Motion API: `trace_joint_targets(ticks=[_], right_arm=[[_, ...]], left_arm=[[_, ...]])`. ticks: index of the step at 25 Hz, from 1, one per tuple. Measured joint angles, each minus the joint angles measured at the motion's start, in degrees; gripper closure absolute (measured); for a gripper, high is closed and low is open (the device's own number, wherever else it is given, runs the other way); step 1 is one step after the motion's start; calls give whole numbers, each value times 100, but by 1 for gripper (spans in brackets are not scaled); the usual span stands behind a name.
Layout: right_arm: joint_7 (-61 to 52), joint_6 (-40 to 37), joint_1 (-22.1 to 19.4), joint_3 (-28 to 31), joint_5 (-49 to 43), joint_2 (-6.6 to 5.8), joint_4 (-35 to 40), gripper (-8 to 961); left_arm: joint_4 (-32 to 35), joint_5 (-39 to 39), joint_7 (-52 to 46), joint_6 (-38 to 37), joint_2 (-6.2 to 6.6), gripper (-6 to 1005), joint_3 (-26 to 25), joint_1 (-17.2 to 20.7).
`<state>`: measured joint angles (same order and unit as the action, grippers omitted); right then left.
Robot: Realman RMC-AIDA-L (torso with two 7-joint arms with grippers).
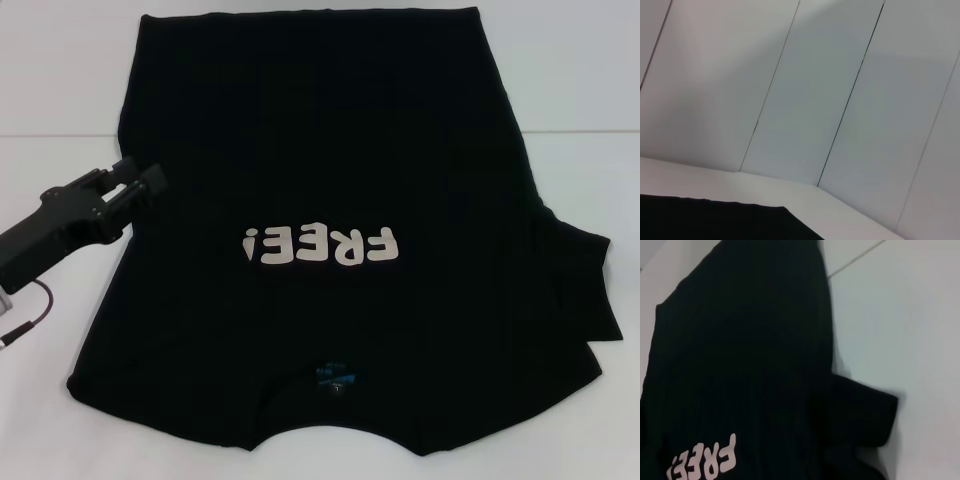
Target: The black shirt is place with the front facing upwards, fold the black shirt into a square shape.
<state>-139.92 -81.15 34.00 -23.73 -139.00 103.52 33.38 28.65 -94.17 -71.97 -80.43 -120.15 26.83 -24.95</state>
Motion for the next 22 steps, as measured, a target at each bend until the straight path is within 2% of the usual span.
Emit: trace_joint_targets(ticks=[6, 22], right_arm=[[-55, 62, 69, -54, -6, 27, -43, 67], [227, 916, 172, -238, 5, 484, -77, 84]], left_arm=[[0, -6, 11, 10, -6, 525, 2, 27], [2, 46, 17, 11, -6, 528, -28, 111]])
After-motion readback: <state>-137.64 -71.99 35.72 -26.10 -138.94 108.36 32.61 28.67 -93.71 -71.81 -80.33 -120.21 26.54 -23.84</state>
